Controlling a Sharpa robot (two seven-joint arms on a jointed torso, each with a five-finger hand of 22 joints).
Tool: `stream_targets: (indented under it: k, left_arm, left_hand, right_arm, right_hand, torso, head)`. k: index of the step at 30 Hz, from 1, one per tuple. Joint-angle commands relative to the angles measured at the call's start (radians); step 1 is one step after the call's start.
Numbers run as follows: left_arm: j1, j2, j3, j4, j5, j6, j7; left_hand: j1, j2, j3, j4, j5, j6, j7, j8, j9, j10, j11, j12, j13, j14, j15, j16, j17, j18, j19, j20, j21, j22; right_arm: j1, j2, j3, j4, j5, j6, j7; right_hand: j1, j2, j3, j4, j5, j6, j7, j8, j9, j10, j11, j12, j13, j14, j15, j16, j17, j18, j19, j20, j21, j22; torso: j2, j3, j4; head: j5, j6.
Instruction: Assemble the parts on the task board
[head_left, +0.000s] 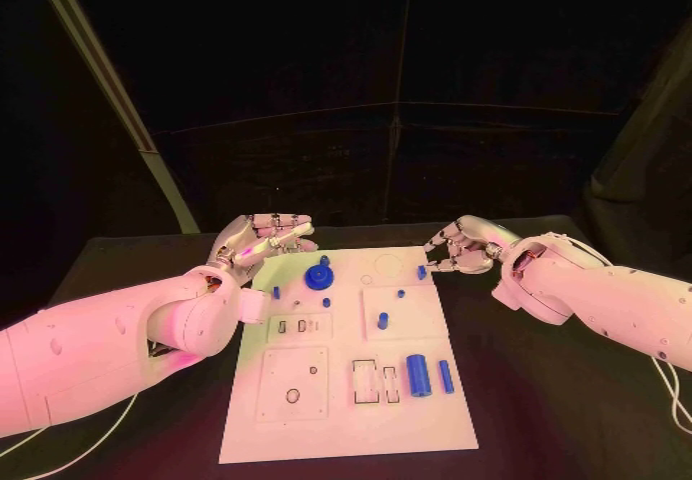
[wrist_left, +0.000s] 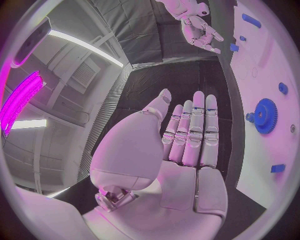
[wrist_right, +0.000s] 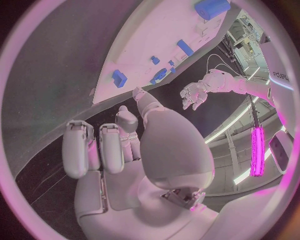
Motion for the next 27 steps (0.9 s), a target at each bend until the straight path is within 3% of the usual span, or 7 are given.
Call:
stream_targets:
  k: [1, 17, 27]
  left_arm:
    - [0.0, 0.002, 0.001, -0.001, 0.0, 0.016, 0.004]
    - [0.0, 0.0, 0.001, -0.002, 0.0, 0.017, 0.003]
    - [0.0, 0.0, 0.001, -0.002, 0.0, 0.017, 0.002]
  left_hand:
    - [0.0, 0.009, -0.001, -0.005, 0.001, 0.005, 0.0, -0.006, 0.0, 0.008, -0.003, -0.005, 0.0, 0.004, -0.001, -0.007, 0.001, 0.014, 0.009, 0.001, -0.003, -0.002]
    - [-0.001, 0.009, 0.0, -0.006, 0.001, 0.005, 0.0, -0.007, 0.0, 0.008, -0.003, -0.006, 0.0, 0.003, -0.001, -0.008, 0.001, 0.014, 0.009, 0.001, -0.004, -0.002]
    - [-0.001, 0.009, 0.0, -0.006, 0.001, 0.005, 0.0, -0.007, 0.0, 0.008, -0.003, -0.006, 0.0, 0.003, -0.001, -0.008, 0.001, 0.014, 0.009, 0.001, -0.004, -0.002]
  right_arm:
    - [-0.003, 0.01, 0.0, -0.017, -0.03, 0.023, 0.005]
    - [-0.025, 0.036, 0.0, -0.042, -0.059, 0.048, 0.002]
    - [-0.027, 0.059, 0.0, -0.069, -0.068, 0.045, -0.01]
  right_hand:
    - [0.014, 0.001, 0.001, -0.01, 0.0, -0.011, 0.0, -0.007, -0.001, -0.007, 0.0, -0.005, -0.002, 0.052, 0.004, -0.004, 0.003, -0.001, -0.007, 0.0, -0.004, 0.023]
    - [0.02, 0.006, 0.004, -0.015, -0.002, -0.003, 0.0, -0.003, 0.002, -0.007, 0.0, -0.007, -0.004, 0.052, 0.004, -0.005, 0.001, -0.001, -0.008, 0.001, -0.005, 0.021]
    - [0.024, 0.026, 0.015, -0.019, -0.021, 0.012, -0.001, 0.005, 0.004, -0.002, -0.002, 0.0, 0.002, 0.053, 0.003, -0.005, 0.004, -0.001, -0.007, 0.0, -0.005, 0.023]
  torso:
    - [0.0, -0.001, 0.0018]
    - [-0.001, -0.001, 0.0014]
    - [-0.001, 0.0004, 0.0024]
  head:
    - [-0.005, -0.004]
    - [-0.002, -0.011]
    - [-0.003, -0.013]
